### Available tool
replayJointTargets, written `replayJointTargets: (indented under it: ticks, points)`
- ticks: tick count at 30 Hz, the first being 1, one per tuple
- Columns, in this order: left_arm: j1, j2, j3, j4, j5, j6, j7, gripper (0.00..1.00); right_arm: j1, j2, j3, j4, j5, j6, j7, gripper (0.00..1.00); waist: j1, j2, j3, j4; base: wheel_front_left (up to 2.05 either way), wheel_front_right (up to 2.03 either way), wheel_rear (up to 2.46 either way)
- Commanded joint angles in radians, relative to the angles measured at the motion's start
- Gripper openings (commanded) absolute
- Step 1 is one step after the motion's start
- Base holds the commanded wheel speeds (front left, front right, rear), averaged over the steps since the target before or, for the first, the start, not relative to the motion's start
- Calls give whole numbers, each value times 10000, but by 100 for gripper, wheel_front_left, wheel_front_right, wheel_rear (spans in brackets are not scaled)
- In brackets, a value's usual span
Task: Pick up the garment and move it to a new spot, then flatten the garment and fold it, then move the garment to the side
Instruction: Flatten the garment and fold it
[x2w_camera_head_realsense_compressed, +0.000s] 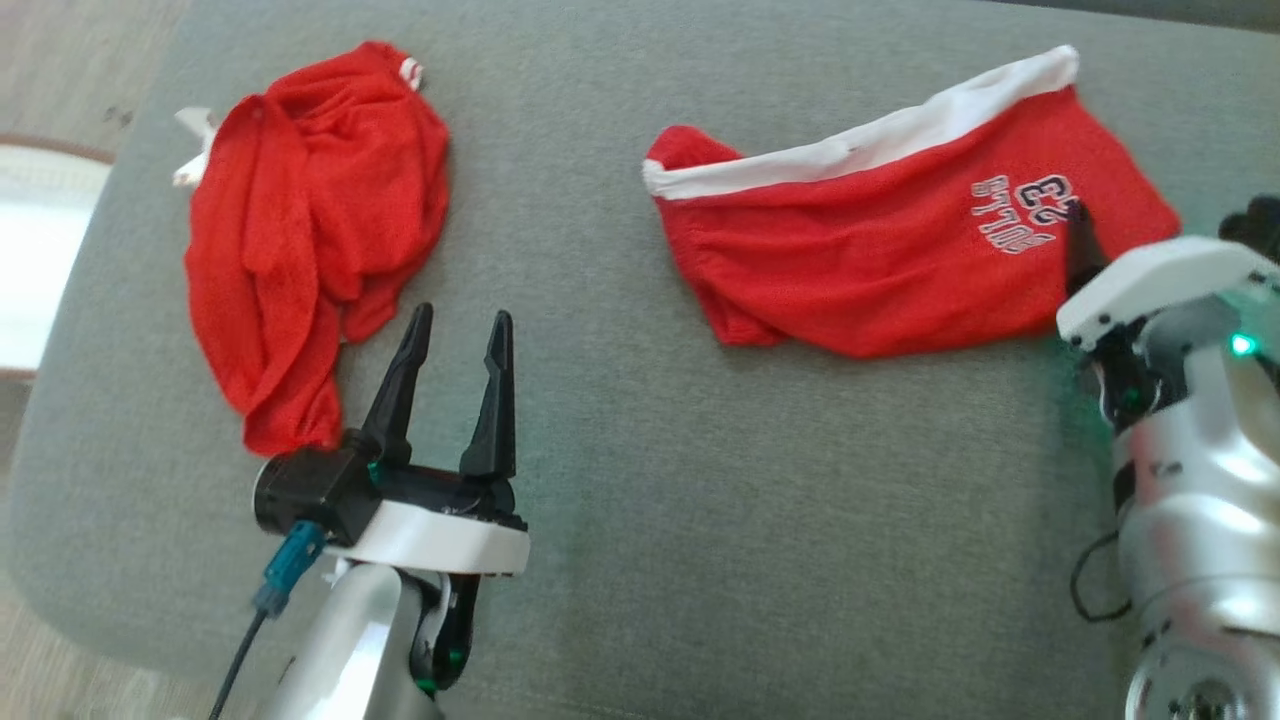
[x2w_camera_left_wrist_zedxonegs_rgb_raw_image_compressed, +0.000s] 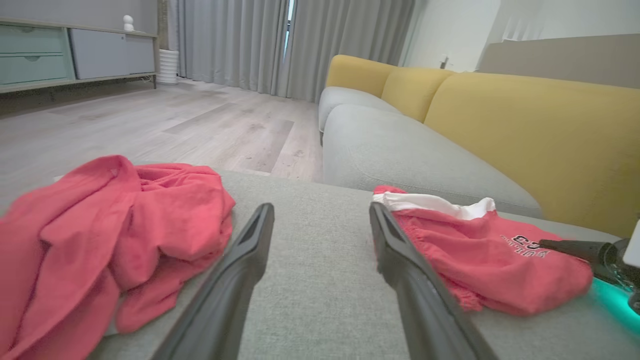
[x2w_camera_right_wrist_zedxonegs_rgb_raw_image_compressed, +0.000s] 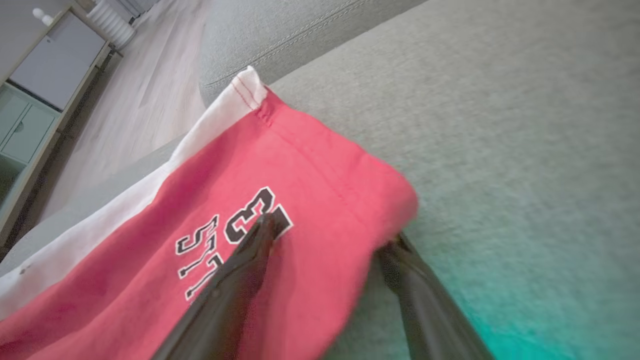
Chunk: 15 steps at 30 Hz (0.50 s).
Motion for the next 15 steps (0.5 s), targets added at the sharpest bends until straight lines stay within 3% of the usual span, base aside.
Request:
replayJointTargets:
  ticks: [1,11,12,13,15]
  points:
    - [-363,44,197,-360,-70,53,-49,100,-237,182,6,313,-397,-9,188,100,-1,0,113,174,0,0,0]
    - [-561,44,49,-520,-298,169,-49,100,-1048,172,-832,1390,-1911,-9,120,97,-1,0,497,383,0,0,0]
    - [-580,44,29,-520,-315,181,-49,100,-1116,175,-889,1463,-1997,-9,85,53,-1,0,520,387,0,0,0]
    - [-601,44,18,-518,-327,190,-49,100,-1192,180,-922,1523,-2049,-9,15,0,-1,0,541,386,0,0,0]
    - [-638,44,19,-505,-344,206,-49,100,-1333,187,-939,1606,-2122,-9,-203,0,-1,0,567,363,0,0,0]
